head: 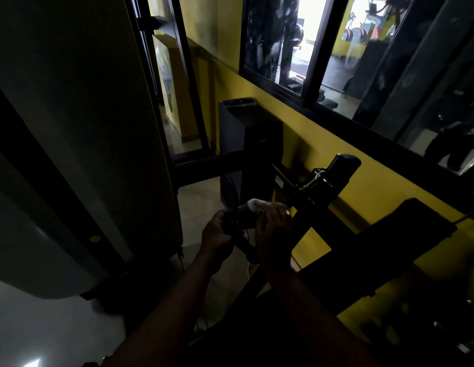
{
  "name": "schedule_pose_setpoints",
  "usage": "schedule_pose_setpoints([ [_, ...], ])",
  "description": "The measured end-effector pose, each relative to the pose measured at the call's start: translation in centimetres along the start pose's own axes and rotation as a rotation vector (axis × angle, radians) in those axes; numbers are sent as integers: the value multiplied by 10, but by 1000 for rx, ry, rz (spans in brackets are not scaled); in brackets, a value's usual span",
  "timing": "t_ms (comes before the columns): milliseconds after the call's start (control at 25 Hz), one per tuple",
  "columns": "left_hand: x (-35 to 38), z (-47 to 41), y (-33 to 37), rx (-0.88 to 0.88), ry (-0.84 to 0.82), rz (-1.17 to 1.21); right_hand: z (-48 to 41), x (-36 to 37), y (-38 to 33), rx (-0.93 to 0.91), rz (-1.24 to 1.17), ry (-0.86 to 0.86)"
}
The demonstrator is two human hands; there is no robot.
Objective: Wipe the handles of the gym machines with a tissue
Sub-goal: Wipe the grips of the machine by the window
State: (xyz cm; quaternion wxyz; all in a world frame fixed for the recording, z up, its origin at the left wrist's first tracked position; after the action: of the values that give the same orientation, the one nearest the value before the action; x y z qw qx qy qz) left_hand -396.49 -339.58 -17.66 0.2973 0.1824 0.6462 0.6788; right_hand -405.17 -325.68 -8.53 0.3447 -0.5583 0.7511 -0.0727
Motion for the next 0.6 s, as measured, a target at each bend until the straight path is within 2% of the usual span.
schedule_pose_setpoints([
  [120,3,-1,-1,20,-29,-31,37,23,52,937,-462,150],
  [160,3,-3,-3,14,-37,-43,52,46,60,1173,-668,150],
  [240,4,-7,-8,-8,-56,-42,70,84,58,1440,-961,15],
  [320,3,-12,-14,-22,-65,-57,74,92,54,1475,-966,-115],
  [360,4,-12,-14,-15,-75,-68,73,90,54,1443,-929,-114],
  [440,4,-6,-6,5,-79,-82,66,74,55,1352,-826,11],
  [520,5,-2,-3,11,-91,-88,52,48,45,1139,-697,116],
  [600,6,-2,0,13,-115,-81,39,38,21,836,-481,-31],
])
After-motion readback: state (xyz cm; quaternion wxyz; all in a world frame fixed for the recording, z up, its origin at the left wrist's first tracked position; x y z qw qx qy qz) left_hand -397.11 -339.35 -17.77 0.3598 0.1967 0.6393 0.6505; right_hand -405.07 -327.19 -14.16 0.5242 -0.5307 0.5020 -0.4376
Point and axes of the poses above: each hand's wrist, its own z-axis away from the middle knuckle, its own x-axis out of the palm, y = z × x, the point moved 10 cm from there along -z, towards the middle knuckle, and after that the axes turned 1 degree about z, right-handed, at the moved point
